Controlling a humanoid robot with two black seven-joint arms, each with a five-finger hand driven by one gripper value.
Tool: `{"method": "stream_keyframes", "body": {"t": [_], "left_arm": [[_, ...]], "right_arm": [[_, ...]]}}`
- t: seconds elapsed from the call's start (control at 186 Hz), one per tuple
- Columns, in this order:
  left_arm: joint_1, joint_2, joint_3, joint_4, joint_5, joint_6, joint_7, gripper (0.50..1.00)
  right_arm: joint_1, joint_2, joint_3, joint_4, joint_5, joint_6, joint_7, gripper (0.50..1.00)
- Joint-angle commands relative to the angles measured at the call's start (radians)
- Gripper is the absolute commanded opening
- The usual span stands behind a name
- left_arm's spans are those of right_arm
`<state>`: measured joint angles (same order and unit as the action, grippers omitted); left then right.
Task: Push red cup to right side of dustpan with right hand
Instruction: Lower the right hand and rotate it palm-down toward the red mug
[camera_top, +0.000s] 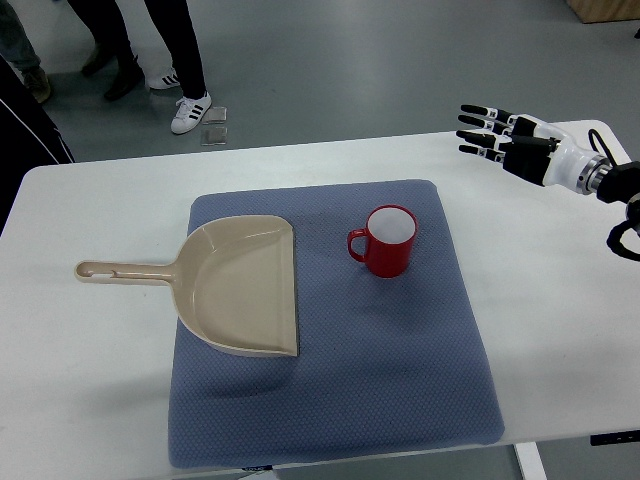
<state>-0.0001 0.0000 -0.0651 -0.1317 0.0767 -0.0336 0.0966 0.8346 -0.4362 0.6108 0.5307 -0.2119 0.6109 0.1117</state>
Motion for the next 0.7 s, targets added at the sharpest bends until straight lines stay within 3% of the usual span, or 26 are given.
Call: {"method": "stream_keyframes", "body": {"t": [0.0, 0.264, 0.447, 0.695], "left_arm": [[0.0, 0.0, -0.001, 0.004, 0.0, 0.0, 0.0, 1.0], [0.0, 0.0, -0.001, 0.001, 0.0, 0.0, 0.0, 1.0], [0.0, 0.0, 0.001, 0.003, 0.0, 0.0, 0.0, 1.0], [0.0, 0.0, -0.001, 0.003, 0.0, 0.0, 0.0, 1.0]], "right_arm": [[-0.025, -0.018, -0.002, 0.0, -0.109, 0.0, 0.117, 0.934], [-0.04, -0.045, -0.063, 0.041, -0.265, 0.0, 0.293, 0.934], [-0.052, -0.033, -0.068, 0.049, -0.267, 0.0, 0.349, 0.934], [-0.086, -0.015, -0.097, 0.049, -0.267, 0.0, 0.499, 0.934]]}}
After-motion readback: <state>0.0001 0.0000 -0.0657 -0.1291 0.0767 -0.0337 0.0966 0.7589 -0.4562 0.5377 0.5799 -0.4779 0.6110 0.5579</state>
